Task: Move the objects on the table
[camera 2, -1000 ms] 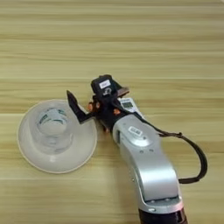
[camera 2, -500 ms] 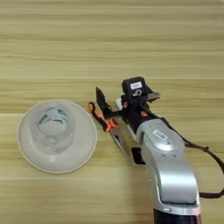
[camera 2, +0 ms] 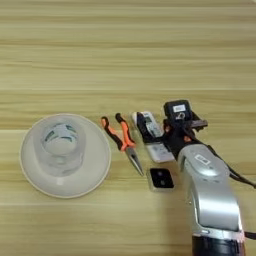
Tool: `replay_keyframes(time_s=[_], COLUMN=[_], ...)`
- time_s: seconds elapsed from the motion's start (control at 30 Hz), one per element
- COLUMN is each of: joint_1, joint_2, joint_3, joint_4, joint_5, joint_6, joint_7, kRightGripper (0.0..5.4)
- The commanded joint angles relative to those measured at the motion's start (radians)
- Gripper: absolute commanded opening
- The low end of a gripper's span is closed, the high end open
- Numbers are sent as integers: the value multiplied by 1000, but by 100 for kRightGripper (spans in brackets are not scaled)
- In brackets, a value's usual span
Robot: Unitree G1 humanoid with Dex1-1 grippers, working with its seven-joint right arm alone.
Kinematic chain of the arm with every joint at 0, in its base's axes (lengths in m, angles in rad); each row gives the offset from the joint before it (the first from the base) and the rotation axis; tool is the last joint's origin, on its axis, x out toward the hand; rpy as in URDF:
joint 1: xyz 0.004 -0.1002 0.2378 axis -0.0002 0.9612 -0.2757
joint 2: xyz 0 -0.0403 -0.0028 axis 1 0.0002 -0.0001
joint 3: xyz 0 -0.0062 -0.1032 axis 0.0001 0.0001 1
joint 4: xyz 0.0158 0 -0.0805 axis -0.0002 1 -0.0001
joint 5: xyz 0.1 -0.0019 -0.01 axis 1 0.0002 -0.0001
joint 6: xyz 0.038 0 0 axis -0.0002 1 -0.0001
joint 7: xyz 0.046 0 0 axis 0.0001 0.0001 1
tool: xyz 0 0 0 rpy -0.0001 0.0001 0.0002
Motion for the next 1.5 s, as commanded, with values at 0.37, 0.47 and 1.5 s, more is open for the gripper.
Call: replay_keyframes(time_s=[0.37, 0.47, 1.5], joint_1=[-49, -61, -82], joint_2=[-50, -56, -70], joint_3=[27, 19, 33], joint_4=[75, 119, 247], joint_5=[-20, -22, -25], joint_6=[-103, -117, -133], joint_7=[15, 12, 16], kRightGripper=[537, 537, 537])
